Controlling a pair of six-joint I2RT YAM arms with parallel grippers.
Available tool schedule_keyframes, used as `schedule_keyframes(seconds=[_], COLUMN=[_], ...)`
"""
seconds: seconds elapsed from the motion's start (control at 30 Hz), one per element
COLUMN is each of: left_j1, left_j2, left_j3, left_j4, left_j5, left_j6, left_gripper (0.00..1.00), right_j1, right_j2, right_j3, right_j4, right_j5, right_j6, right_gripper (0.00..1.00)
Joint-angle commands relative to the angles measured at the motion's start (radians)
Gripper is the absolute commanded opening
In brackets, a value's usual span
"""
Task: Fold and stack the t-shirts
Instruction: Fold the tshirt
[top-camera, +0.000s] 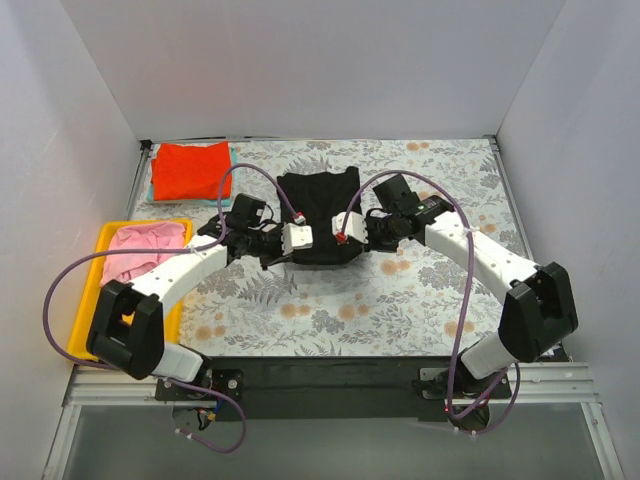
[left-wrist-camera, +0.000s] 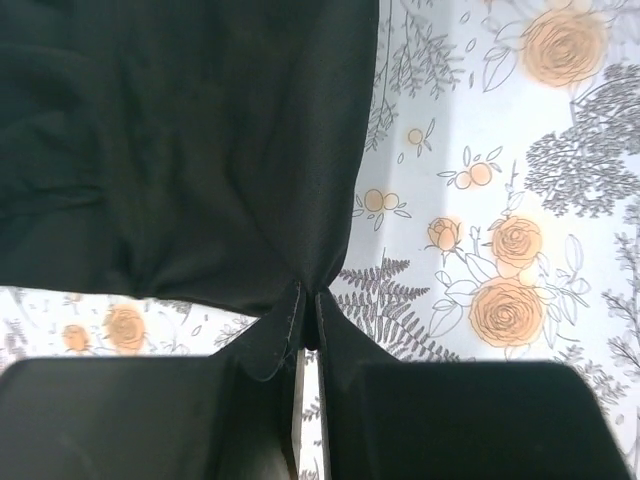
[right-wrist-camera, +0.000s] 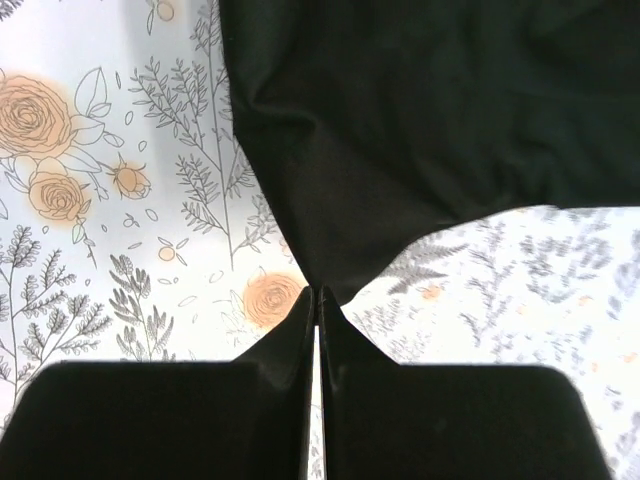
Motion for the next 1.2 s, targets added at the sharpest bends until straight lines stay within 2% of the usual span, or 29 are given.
schedule_keyframes(seconds=[0.0,0.17,0.33,0.47,0.73,0.87,1.07,1.17], left_j1=[-0.005,-0.036,-0.066,-0.071,-0.065,-0.016,0.122,0.155], left_j2=[-0.081,-0.188,-0.358,-0.43,-0.389,-0.332,-0.219,-0.153], left_j3=[0.049,0.049,0.086,0.142,0.069,0.04,0.044,0.041], left_j4=[-0.17,-0.307,-0.499,-0.548,-0.395,-0.318,-0.289,-0.256], left_j5=[0.05,0.088,0.157,0.116,-0.025,0.004,0.059,0.059], left_j6=[0.047,0.024,-0.025,-0.096,-0.122,-0.099,-0.023,0.008], left_gripper=[0.0,0.0,0.0,0.0,0.0,0.0,0.0,0.0], right_j1=[0.008,0.046,0.15,0.172,0.171,0.129,0.072,0.056], right_j2=[-0.052,-0.168,-0.309,-0.334,-0.152,-0.046,0.132,0.229], right_j3=[0.044,-0.001,0.026,0.058,0.179,0.244,0.359,0.414], right_j4=[-0.127,-0.21,-0.351,-0.36,-0.351,-0.326,-0.303,-0.293], right_j5=[-0.021,-0.02,-0.043,-0.007,0.006,-0.015,-0.066,-0.087], right_j6=[0.01,0.039,0.115,0.134,0.07,0.03,-0.015,-0.03], right_gripper=[0.01,0.01,0.01,0.01,0.01,0.01,0.01,0.01])
